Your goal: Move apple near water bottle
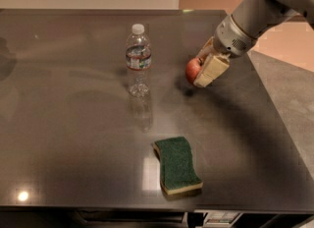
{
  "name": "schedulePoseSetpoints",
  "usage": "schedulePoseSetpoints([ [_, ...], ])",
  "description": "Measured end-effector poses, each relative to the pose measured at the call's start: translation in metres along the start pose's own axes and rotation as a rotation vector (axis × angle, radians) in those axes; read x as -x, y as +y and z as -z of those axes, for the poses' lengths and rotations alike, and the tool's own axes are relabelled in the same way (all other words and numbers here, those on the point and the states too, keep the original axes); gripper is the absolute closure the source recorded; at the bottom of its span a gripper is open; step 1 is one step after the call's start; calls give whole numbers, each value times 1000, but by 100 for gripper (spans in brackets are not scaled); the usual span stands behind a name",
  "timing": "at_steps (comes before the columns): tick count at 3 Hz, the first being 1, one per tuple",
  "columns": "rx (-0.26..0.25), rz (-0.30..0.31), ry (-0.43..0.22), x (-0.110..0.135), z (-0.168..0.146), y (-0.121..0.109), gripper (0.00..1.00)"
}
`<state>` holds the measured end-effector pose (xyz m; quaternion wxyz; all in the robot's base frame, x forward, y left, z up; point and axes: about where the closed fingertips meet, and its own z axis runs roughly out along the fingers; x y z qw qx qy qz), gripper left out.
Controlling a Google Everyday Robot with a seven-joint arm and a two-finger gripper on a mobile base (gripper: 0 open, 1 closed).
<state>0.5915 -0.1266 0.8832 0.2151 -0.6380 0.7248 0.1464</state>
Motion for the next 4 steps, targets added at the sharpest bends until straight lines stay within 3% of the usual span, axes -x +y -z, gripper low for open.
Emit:
schedulePoseSetpoints([
  [2,57,89,28,54,-38,14,100],
  [4,53,137,65,67,-65,19,59],
])
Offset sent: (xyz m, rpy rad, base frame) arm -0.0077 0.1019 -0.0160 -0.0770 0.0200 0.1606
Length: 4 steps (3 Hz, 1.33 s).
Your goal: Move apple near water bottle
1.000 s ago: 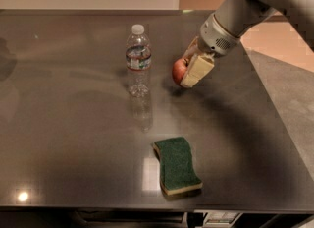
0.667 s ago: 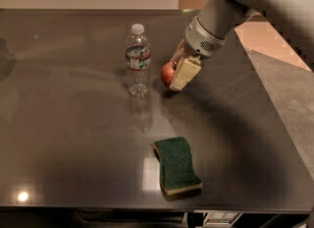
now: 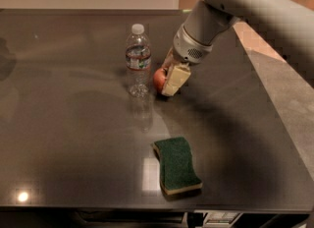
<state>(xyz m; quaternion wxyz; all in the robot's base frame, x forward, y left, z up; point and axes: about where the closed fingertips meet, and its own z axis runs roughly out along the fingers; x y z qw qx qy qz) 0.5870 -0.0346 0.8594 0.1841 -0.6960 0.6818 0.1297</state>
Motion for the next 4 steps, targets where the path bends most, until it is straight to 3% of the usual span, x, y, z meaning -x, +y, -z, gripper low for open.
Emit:
schedulePoseSetpoints([
  [2,-5,8,-11,-2,-9,5,13],
  [3,-3,9,-11,-2,-10,5,0],
  [4,-3,9,-11,-2,-11,5,0],
])
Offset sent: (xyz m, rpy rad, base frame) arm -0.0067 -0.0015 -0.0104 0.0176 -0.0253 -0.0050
